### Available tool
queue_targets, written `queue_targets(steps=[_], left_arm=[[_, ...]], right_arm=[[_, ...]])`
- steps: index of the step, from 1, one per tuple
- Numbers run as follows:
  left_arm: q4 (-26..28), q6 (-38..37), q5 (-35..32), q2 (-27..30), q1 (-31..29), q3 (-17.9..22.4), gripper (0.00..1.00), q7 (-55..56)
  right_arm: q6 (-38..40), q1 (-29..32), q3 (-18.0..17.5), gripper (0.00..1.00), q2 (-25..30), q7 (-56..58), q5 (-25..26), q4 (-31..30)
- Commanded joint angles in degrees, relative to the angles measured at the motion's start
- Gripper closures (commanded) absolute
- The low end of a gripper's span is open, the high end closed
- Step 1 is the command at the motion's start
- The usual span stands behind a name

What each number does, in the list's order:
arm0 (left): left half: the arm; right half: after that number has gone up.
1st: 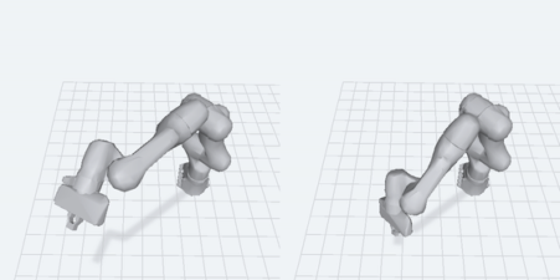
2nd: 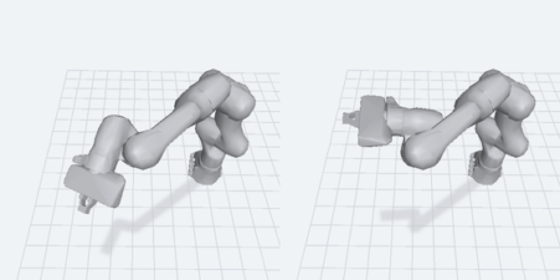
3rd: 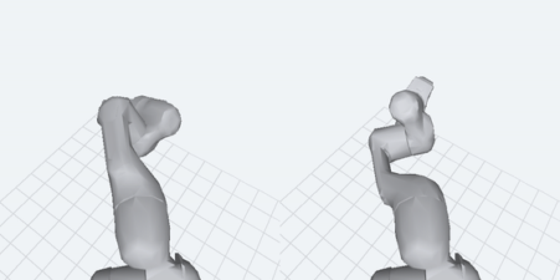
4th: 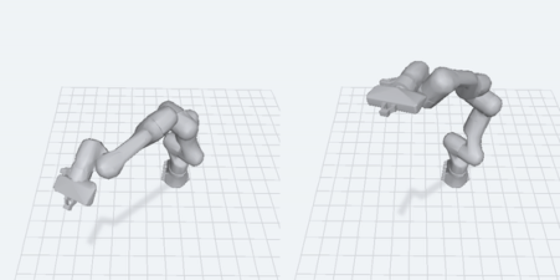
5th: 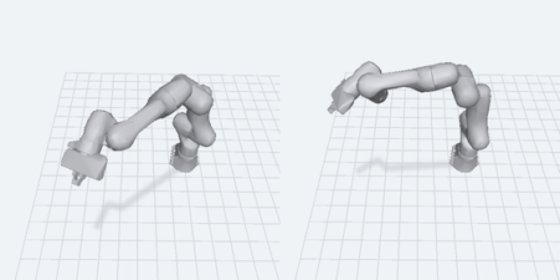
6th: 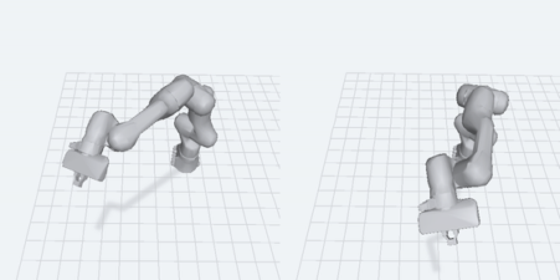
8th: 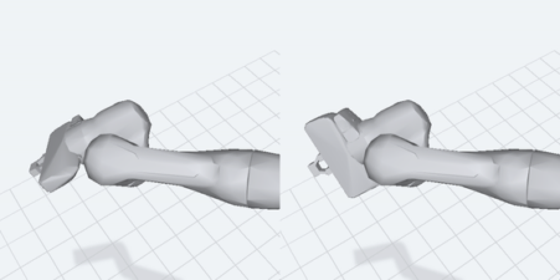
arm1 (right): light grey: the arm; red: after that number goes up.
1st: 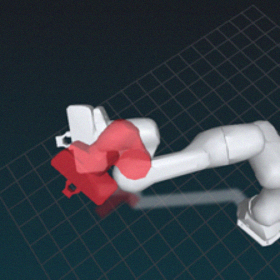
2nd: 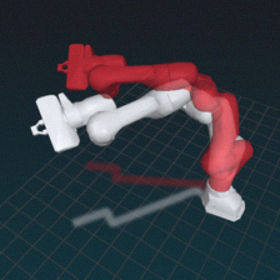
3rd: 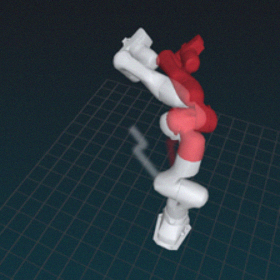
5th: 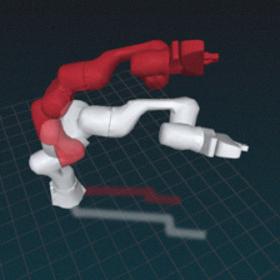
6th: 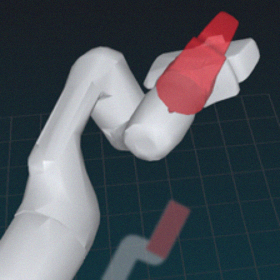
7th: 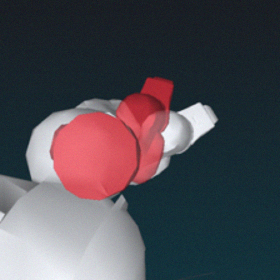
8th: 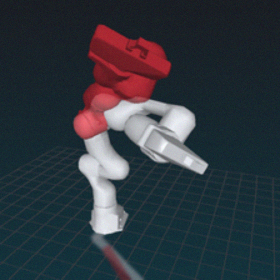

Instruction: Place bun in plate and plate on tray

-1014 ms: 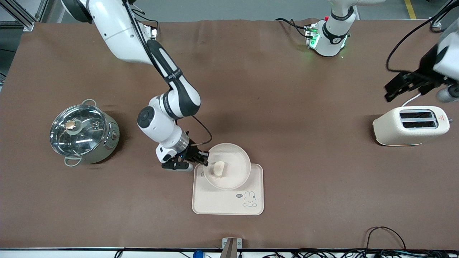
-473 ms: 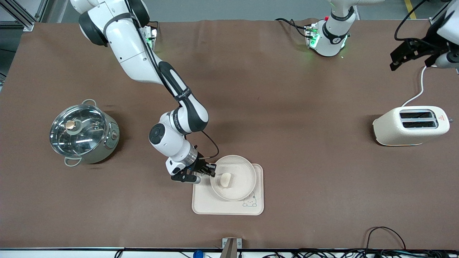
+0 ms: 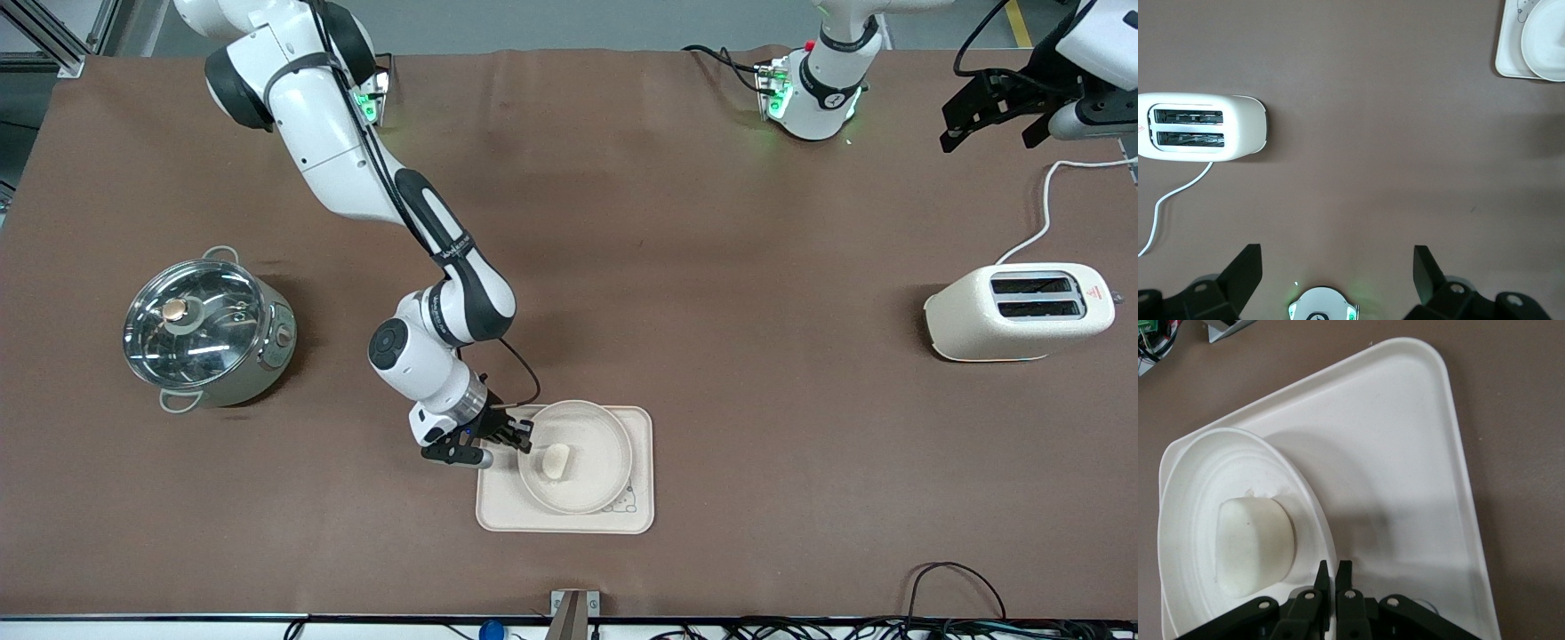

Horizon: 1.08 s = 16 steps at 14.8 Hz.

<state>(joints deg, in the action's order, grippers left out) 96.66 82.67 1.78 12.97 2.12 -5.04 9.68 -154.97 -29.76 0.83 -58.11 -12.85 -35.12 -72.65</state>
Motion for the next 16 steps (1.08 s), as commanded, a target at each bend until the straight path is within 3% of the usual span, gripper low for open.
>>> queue_targets(steps=[1, 6, 7, 8, 11, 12, 16], left_arm=[[0.46, 0.65, 0.33, 0.21, -0.27, 0.03, 0.0, -0.98], [0.28, 0.3, 0.42, 0.21, -0.54, 0.38, 0.0, -0.36], [0.11, 0.47, 0.33, -0.14, -0.54, 0.38, 0.0, -0.53], [-0.59, 0.48, 0.33, -0.58, -0.45, 0.21, 0.0, -0.19], [-0.86, 0.48, 0.33, -0.76, -0.45, 0.12, 0.0, -0.1], [-0.86, 0.48, 0.33, -0.93, -0.54, 0.12, 0.0, -0.18], [-0.95, 0.48, 0.42, -1.2, -0.45, 0.12, 0.0, -0.36]], right_arm=[[-0.07, 1.19, -0.13, 0.98, -1.13, 1.16, -0.83, 1.81], [-0.07, 2.16, -0.22, 0.93, -1.74, 3.44, -0.83, 2.42], [-0.15, 2.51, -0.22, 0.77, -1.92, 3.44, -0.83, 2.51], [-0.15, 2.77, -0.22, 0.54, -1.92, 3.44, -0.92, 2.6], [-3.57, 2.16, -0.39, 0.08, -1.83, 3.36, -1.09, 2.16], [-4.19, 1.9, -0.39, 0.0, -1.74, 3.44, -1.09, 2.07], [-4.64, 1.98, -0.39, 0.0, 0.8, 3.44, -1.27, 1.72]])
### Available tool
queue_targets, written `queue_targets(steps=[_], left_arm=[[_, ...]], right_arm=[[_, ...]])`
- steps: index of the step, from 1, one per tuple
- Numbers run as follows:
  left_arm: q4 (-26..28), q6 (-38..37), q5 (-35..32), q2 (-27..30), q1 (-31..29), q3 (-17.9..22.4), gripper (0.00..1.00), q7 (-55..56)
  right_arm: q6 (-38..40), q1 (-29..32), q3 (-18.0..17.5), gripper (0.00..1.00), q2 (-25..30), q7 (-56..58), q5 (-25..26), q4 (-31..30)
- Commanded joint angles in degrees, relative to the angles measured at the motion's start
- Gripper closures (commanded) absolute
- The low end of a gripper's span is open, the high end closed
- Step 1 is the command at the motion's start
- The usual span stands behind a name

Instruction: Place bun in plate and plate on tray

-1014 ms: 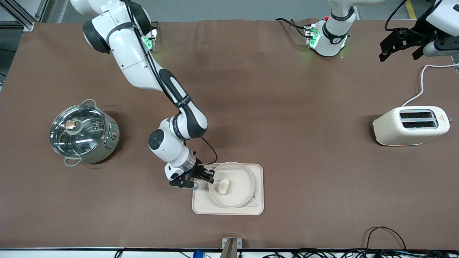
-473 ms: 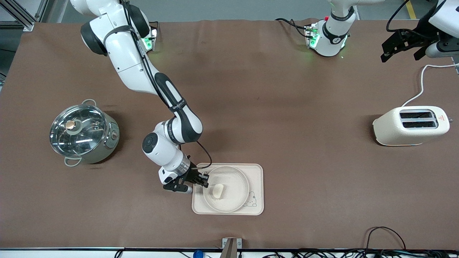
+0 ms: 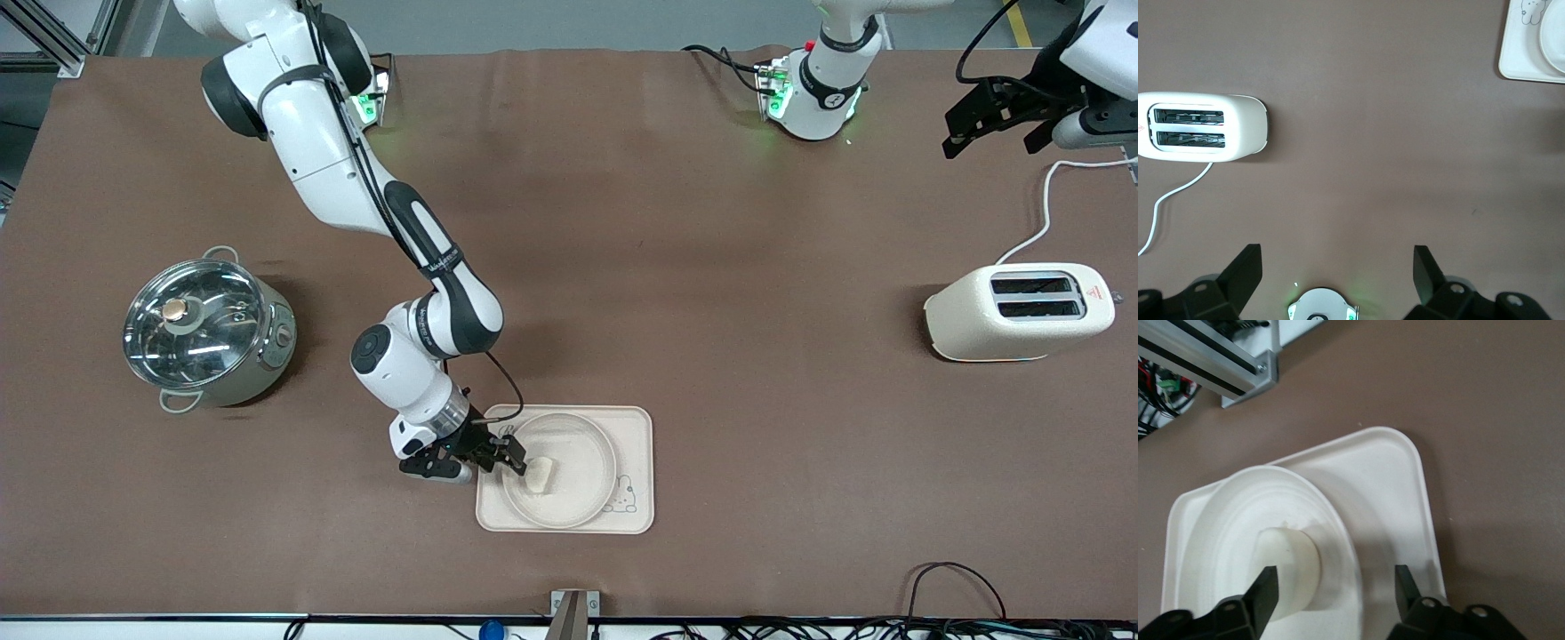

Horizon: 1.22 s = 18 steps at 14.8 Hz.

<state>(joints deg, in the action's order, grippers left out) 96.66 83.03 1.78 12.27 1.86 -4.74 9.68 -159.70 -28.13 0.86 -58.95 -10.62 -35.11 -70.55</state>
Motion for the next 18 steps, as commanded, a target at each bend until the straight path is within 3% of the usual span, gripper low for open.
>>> queue_targets(steps=[1, 5, 8, 12, 18], left_arm=[[-0.95, 0.03, 0.42, -0.49, -0.19, -0.18, 0.0, -0.54], [-0.95, 0.03, 0.42, -0.49, -0.28, -0.09, 0.0, -0.89], [-0.95, 0.03, 0.42, -0.23, -0.37, 0.0, 0.0, -0.98], [-2.17, -0.33, 0.42, 0.04, -0.37, 0.43, 0.0, -0.81], [-2.8, -0.33, 0.33, -0.49, -0.37, 0.43, 0.0, -1.15]], right_arm=[[0.17, 0.36, -0.42, 0.0, 2.6, 1.39, -1.18, -1.07], [0.96, 0.36, -0.42, 0.0, 8.66, 1.48, -0.74, -7.3], [10.69, 1.58, 0.27, 0.0, 13.41, 1.48, -0.31, -8.46], [19.13, 1.85, 4.14, 0.0, 21.49, 1.48, 7.32, -12.5], [41.18, 2.9, 9.85, 0.0, 32.74, 1.84, 19.1, -12.77]])
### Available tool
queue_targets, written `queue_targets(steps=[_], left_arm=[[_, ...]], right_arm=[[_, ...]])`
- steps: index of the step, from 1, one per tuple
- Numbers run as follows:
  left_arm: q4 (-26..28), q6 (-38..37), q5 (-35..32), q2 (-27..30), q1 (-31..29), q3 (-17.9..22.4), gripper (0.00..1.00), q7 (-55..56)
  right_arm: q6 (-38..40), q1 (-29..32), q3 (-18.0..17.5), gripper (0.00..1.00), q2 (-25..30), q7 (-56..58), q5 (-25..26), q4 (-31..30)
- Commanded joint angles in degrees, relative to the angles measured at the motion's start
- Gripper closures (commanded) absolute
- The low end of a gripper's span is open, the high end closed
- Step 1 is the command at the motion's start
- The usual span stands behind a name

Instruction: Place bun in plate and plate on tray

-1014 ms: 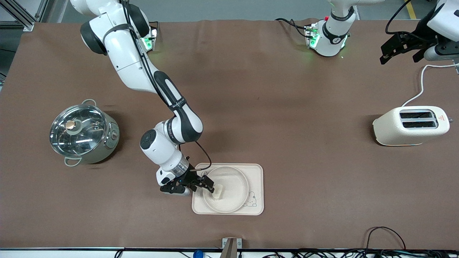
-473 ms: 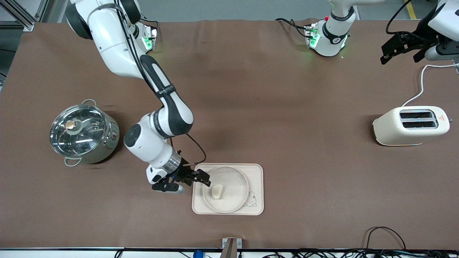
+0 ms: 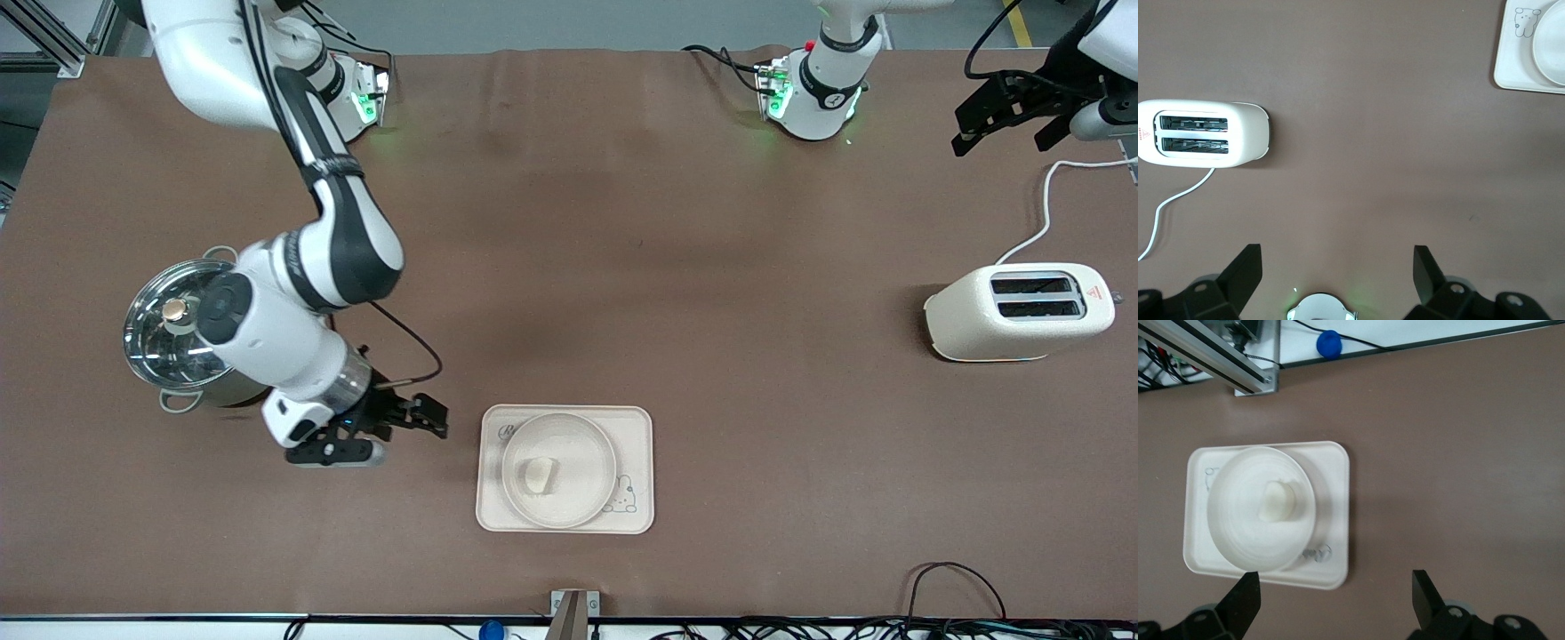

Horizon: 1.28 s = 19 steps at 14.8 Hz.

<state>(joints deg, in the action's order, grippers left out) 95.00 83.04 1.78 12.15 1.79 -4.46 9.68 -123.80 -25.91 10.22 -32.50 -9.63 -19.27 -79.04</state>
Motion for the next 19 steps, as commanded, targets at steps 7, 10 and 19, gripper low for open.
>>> queue_targets(steps=[7, 10, 19], left_arm=[[-1.22, -1.56, 0.33, 0.15, -0.21, -0.11, 0.0, -1.5], [-1.22, -1.48, 0.33, -0.11, -0.03, -0.29, 0.0, -1.5], [-1.22, -1.48, 0.33, -0.11, 0.05, -0.38, 0.0, -0.89]], right_arm=[[22.63, 5.24, 4.9, 0.0, 16.23, 3.81, 10.04, -4.28], [27.81, 9.11, 4.99, 0.0, 19.92, 4.61, 11.53, -5.42], [26.95, 17.46, 4.99, 0.0, 26.79, 17.0, 14.26, -11.14]])
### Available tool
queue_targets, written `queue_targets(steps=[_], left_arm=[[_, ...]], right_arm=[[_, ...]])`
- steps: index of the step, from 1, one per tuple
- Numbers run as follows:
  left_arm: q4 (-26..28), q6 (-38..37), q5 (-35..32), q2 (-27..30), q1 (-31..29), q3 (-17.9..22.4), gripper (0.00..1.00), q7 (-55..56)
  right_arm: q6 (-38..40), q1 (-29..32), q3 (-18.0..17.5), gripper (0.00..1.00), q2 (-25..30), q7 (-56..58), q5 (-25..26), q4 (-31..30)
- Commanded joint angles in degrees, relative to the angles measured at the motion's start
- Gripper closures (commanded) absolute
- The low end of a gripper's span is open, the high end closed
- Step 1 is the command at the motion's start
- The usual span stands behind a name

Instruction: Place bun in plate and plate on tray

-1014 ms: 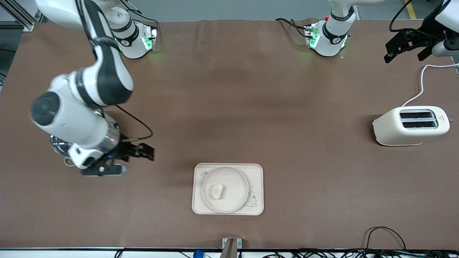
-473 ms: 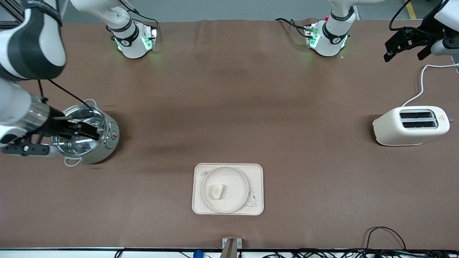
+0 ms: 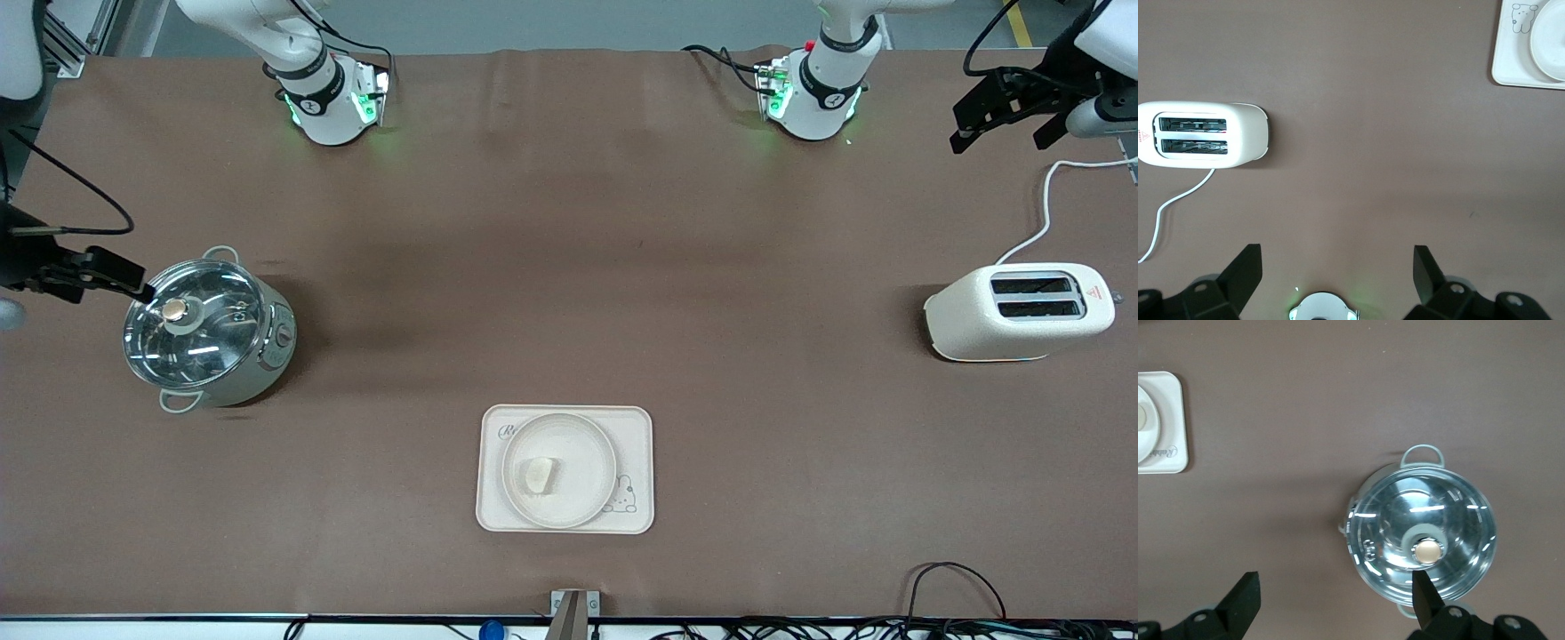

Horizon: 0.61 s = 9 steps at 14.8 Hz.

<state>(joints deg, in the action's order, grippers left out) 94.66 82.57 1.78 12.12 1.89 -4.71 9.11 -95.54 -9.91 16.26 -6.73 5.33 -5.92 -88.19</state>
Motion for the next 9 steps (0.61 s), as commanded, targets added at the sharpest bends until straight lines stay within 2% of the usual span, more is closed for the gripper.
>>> queue_targets(steps=[1, 4, 9], left_arm=[[-0.88, -1.09, 0.33, 0.01, -0.04, -0.21, 0.0, -0.06], [-0.96, -1.1, 0.33, 0.09, -0.22, -0.12, 0.0, -0.58], [-2.46, -1.79, 0.07, -0.26, -0.3, 0.05, 0.0, -0.58]], right_arm=[[-0.71, 1.91, -1.05, 0.0, 1.02, 2.23, 0.83, -1.73], [1.93, 2.52, -1.05, 0.0, 1.19, 1.62, 0.83, -1.02], [1.84, 2.62, -1.05, 0.0, 1.19, 2.05, 1.09, -0.05]])
